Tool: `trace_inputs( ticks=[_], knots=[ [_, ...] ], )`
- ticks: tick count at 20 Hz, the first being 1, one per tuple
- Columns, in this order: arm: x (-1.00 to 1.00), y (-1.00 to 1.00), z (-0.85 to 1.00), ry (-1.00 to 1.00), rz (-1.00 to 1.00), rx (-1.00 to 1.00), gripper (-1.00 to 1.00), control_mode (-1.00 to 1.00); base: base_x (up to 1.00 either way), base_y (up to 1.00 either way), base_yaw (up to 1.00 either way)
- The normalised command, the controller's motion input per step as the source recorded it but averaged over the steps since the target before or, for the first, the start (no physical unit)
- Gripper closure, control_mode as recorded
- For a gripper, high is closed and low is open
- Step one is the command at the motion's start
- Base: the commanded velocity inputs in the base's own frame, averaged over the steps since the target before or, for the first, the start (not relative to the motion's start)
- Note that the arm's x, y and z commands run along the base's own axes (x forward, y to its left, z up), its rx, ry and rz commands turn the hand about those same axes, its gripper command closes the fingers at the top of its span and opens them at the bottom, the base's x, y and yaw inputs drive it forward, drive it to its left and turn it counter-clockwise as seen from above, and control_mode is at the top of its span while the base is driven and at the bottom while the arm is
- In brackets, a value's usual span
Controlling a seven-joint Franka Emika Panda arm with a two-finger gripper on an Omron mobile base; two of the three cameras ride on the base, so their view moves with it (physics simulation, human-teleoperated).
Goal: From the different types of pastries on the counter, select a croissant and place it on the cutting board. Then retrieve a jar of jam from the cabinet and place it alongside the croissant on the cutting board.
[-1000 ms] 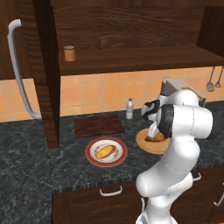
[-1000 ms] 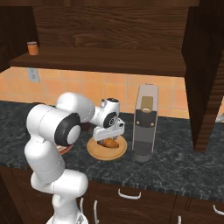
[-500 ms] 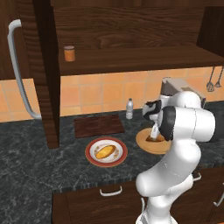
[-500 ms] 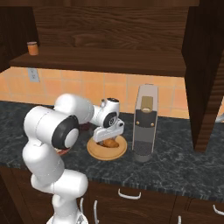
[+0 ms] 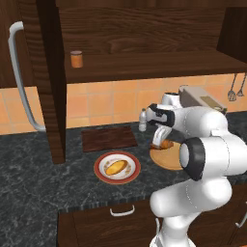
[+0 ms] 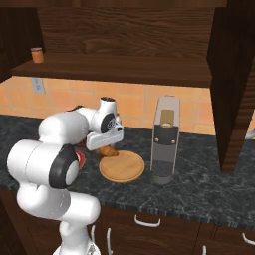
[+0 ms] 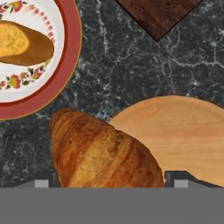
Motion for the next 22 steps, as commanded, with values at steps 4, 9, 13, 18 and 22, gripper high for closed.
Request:
trace_inputs(
  ticks=[4, 9, 13, 18, 22],
  knots=[
    [0.13, 0.94, 0.16, 0.01, 0.00, 0.00, 1.00, -1.00, 0.00, 0.00, 0.00],
    [0.16, 0.72, 0.00, 0.00, 0.00, 0.00, 1.00, -1.00, 0.00, 0.00, 0.00],
    [0.62, 0.51, 0.00, 0.00, 0.00, 0.00, 1.00, -1.00, 0.00, 0.00, 0.00],
    [0.68, 0.34, -0.02, -0.04, 0.00, 0.00, 1.00, -1.00, 0.00, 0.00, 0.00],
    [0.70, 0.09, -0.20, -0.02, 0.00, 0.00, 1.00, -1.00, 0.00, 0.00, 0.00]
  ],
)
